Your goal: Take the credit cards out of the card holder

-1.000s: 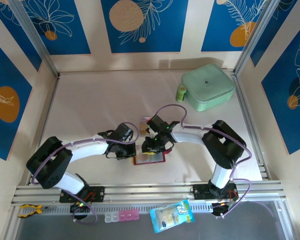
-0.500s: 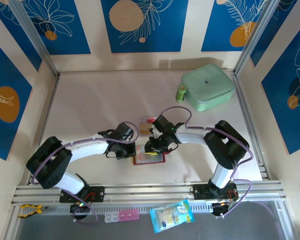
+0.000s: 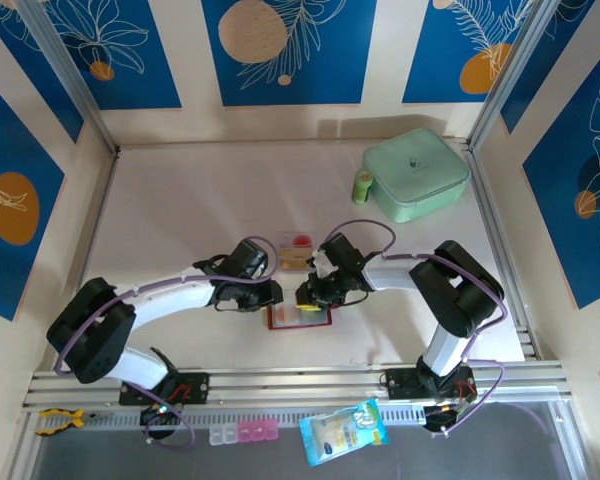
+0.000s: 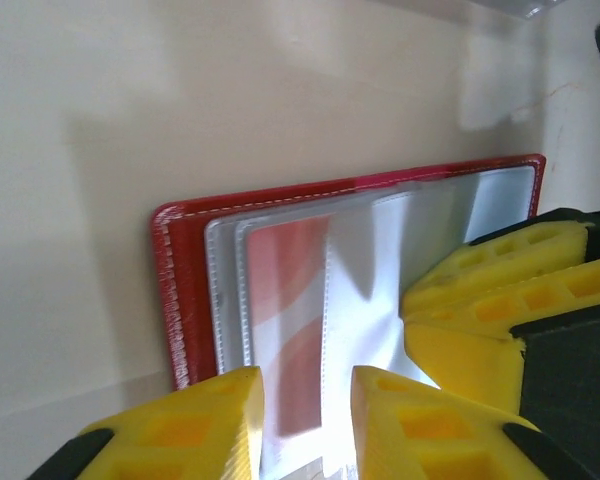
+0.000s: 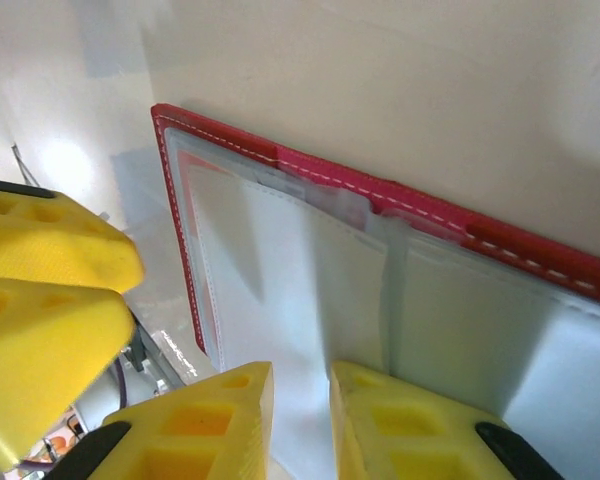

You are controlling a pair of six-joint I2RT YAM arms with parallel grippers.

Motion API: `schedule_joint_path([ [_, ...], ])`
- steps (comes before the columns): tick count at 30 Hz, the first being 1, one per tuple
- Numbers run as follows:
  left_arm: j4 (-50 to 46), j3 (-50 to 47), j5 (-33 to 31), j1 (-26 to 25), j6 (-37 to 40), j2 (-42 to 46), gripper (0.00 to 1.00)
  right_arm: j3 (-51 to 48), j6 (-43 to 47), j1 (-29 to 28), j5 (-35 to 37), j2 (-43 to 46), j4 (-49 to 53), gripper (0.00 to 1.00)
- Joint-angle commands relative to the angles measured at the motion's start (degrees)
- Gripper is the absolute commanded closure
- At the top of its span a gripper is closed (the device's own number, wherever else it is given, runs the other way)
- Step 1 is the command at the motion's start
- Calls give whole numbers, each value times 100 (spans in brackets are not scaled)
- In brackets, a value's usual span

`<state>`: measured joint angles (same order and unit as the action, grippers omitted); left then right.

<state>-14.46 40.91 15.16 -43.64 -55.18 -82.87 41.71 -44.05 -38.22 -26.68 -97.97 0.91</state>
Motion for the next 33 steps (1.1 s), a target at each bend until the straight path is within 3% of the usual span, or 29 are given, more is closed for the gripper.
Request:
schedule_joint_path([
  [1, 352, 141, 231, -128, -165, -281, 68, -198, -93, 90, -199, 31, -146, 77],
  [8, 558, 207, 282, -232, -217, -631, 69, -392, -152, 152, -314, 35, -378, 77],
  [19, 702, 298, 416, -256, -324, -584, 78, -436, -233, 148, -356, 244, -470, 76],
  [28, 576, 577, 509, -310, -301, -584, 74, -121, 150, 216, 505, 1207, 1044, 71],
  [33, 552, 839, 571, -398, -274, -786, 77, 84, 451, 340, 918, 1611, 1867, 70],
])
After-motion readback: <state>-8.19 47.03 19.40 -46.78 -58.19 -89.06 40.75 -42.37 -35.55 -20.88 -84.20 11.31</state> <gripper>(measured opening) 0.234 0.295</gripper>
